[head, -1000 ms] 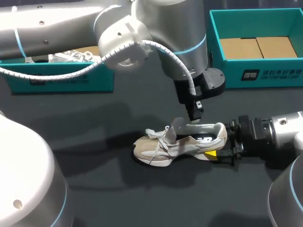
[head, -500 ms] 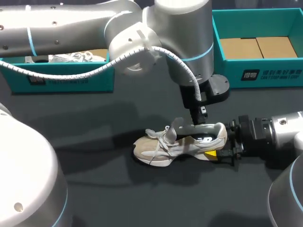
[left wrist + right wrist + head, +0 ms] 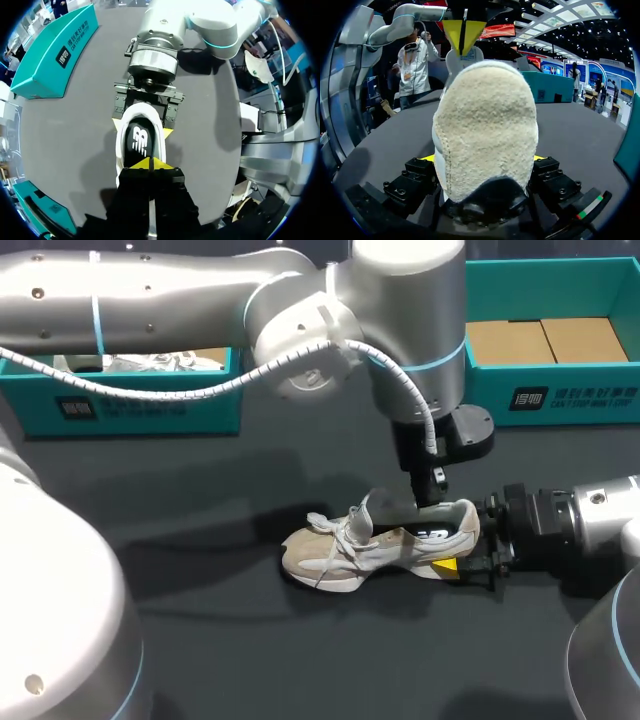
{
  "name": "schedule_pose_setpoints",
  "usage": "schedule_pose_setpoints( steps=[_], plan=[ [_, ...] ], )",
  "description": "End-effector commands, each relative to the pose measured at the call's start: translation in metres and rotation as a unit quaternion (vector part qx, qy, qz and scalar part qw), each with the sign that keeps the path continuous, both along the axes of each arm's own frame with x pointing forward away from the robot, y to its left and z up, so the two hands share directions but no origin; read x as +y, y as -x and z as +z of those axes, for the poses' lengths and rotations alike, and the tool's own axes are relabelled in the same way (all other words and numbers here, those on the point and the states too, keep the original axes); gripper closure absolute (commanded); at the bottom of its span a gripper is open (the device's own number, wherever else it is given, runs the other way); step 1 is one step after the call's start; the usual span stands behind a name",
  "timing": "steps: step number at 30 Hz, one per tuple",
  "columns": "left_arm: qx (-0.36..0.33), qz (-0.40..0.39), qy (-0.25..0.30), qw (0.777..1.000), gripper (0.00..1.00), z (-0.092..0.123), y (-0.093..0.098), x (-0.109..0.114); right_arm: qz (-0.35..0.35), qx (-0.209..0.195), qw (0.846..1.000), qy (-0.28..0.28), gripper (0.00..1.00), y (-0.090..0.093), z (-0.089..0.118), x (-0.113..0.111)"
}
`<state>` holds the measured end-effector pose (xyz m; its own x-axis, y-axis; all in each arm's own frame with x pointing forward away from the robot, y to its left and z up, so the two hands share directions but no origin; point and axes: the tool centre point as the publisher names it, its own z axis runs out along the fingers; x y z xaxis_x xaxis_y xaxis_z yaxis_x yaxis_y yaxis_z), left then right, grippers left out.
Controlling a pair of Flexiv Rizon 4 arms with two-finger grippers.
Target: Take the shoe out of the shoebox, open the shoe tongue, remove and reinsert the insole, then place the shoe into the shoebox
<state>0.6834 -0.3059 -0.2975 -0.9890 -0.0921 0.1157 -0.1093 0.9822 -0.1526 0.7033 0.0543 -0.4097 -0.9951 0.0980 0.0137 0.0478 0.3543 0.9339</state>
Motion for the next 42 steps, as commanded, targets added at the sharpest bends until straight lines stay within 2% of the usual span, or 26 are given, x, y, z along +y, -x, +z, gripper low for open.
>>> schedule_pose_setpoints(
  steps=[1,11,19,29,38,39,40,42],
  plan=[
    [0.015,-0.005,-0.005,1.0,1.0,-0.024,-0.008,-0.01,0.0,0.0,1.0,0.002,1.0,0.0,0.0,0.001],
    [0.033,-0.011,-0.015,0.999,1.0,-0.047,-0.01,-0.007,0.0,0.0,1.0,0.002,1.0,0.0,0.0,0.001],
    [0.037,-0.02,-0.021,0.999,1.0,-0.054,-0.002,0.008,0.0,0.0,1.0,0.002,1.0,0.0,0.0,0.001],
    [0.056,-0.029,-0.03,0.998,1.0,-0.063,-0.002,0.021,0.0,0.0,1.0,0.002,1.0,0.0,0.0,0.001],
    [0.049,-0.06,-0.028,0.997,1.0,-0.068,0.011,0.025,0.0,0.0,1.0,0.002,1.0,0.0,0.0,0.001],
    [0.047,-0.061,-0.028,0.997,1.0,-0.069,0.011,0.025,0.0,0.0,1.0,0.002,1.0,0.0,0.0,0.001],
    [0.044,-0.064,-0.028,0.997,0.89,-0.069,0.012,0.025,0.0,0.0,1.0,0.002,1.0,0.0,0.0,0.001],
    [0.037,-0.064,-0.029,0.997,0.84,-0.071,0.013,0.025,0.0,0.0,1.0,0.002,1.0,0.0,0.0,0.001]
  ],
)
